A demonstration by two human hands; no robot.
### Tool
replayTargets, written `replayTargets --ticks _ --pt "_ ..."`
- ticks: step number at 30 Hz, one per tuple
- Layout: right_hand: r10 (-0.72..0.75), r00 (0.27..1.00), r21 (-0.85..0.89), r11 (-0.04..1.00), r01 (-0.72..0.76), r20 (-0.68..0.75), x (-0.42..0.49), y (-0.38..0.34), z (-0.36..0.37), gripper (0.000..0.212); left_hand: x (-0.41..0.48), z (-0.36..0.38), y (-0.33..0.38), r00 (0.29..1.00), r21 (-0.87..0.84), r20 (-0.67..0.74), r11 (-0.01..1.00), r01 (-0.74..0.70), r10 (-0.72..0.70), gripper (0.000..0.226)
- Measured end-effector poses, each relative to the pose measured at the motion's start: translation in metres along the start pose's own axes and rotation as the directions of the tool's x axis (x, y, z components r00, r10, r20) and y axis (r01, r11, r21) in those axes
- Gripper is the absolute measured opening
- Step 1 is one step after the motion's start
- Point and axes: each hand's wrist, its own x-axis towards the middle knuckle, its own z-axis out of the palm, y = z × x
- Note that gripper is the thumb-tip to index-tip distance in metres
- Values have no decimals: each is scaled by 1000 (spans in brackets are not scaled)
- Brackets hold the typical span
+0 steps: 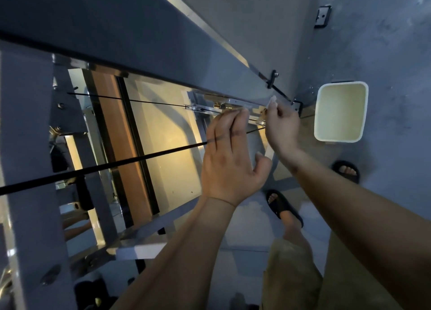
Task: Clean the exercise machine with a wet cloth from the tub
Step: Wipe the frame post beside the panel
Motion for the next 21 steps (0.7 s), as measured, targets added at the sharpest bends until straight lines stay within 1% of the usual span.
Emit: replayTargets --ticks 1,2,3,5,7,8,9,12,13,15,17,18,19,21 --pt "-47 999 62 997 47 -6 -10 -4 2 47 0 0 0 1000 0 0 1000 1 -1 76" --pt "-61 998 92 994 62 -17 -13 -3 3 46 0 0 0 1000 3 0 1000 1 -1 76" --pt "-35 999 95 995 37 -25 -7 -1 4 46 0 0 0 1000 8 0 1000 1 -1 77" --pt "92 996 60 994 -90 -20 19 6 3 45 0 0 0 1000 10 0 1000 3 -3 77" --pt "225 974 -5 974 -225 13 41 9 -1 45 0 1 1 1000 6 -2 1000 12 -12 77" --pt "234 972 -23 972 -234 13 44 9 0 46 0 1 1 1000 7 -5 1000 13 -13 77" --pt "206 978 -10 978 -206 15 42 8 0 48 0 1 1 1000 8 -5 1000 14 -14 77" --pt "74 997 101 992 -77 27 21 -1 -1 51 1 -1 1 1000 9 -5 1000 8 -8 77" --pt "80 996 109 991 -83 31 22 3 0 50 2 -1 0 1000 10 -9 1000 6 -6 76" --pt "208 977 77 975 -210 42 36 11 1 45 2 0 0 1000 5 -10 1000 5 -5 77" --pt "350 933 36 935 -354 82 54 17 0 38 1 0 1 1000 -9 -3 1000 10 -10 78" --pt "372 924 2 928 -373 91 58 18 0 37 1 0 1 1000 -13 -3 1000 12 -12 78" --pt "355 931 -31 935 -354 88 58 17 0 38 1 0 1 1000 -13 -5 1000 13 -13 78" --pt "219 974 -20 976 -218 58 46 15 1 45 1 0 1 1000 -13 -11 1000 11 -11 78"
